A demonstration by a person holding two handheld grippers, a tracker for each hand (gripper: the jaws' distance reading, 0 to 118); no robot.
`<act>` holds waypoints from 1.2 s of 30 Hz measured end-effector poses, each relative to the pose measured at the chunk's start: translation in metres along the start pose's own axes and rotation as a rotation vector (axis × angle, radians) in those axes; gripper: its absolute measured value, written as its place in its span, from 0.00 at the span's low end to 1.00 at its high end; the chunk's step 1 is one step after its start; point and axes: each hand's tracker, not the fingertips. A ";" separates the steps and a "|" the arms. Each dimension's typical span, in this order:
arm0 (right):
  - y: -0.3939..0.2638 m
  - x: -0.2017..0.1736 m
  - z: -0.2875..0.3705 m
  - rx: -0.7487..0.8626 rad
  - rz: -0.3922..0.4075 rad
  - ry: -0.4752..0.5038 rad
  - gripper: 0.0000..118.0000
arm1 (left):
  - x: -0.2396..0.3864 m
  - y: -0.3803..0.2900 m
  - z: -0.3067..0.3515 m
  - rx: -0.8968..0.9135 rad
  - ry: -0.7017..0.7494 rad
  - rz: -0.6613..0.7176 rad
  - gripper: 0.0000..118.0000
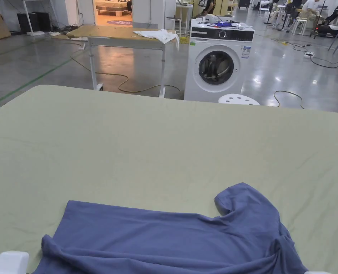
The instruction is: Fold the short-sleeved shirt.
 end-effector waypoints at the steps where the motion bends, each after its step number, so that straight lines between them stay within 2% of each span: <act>1: 0.006 -0.002 0.006 0.036 -0.013 -0.003 0.61 | 0.003 0.006 0.002 0.030 -0.004 0.000 0.52; 6: 0.043 -0.016 0.019 0.254 -0.046 -0.012 0.62 | 0.022 0.040 0.014 0.238 -0.008 0.013 0.54; 9: 0.061 -0.026 0.019 0.416 -0.090 0.029 0.62 | 0.034 0.057 0.017 0.375 0.015 0.004 0.54; 15: 0.090 -0.049 0.023 0.665 -0.140 0.004 0.59 | 0.053 0.077 0.025 0.591 0.087 0.008 0.50; 17: 0.096 -0.057 0.027 0.720 -0.149 -0.012 0.43 | 0.055 0.079 0.027 0.655 0.084 0.002 0.35; 18: 0.099 -0.060 0.029 0.749 -0.152 -0.014 0.29 | 0.057 0.080 0.029 0.668 0.096 -0.003 0.23; 19: 0.102 -0.063 0.031 0.777 -0.151 -0.012 0.08 | 0.059 0.081 0.031 0.685 0.106 -0.006 0.09; 20: 0.104 -0.066 0.032 0.801 -0.141 -0.011 0.05 | 0.058 0.082 0.029 0.703 0.113 -0.016 0.02; 23: 0.108 -0.073 0.036 0.844 -0.115 -0.016 0.03 | 0.058 0.081 0.034 0.773 0.124 -0.053 0.00; 28: 0.114 -0.082 0.036 0.868 -0.074 -0.020 0.02 | 0.036 0.097 0.015 0.694 0.144 -0.055 0.00; 36: 0.120 -0.078 0.018 0.805 -0.053 -0.010 0.02 | -0.028 0.150 -0.072 0.191 0.037 0.006 0.00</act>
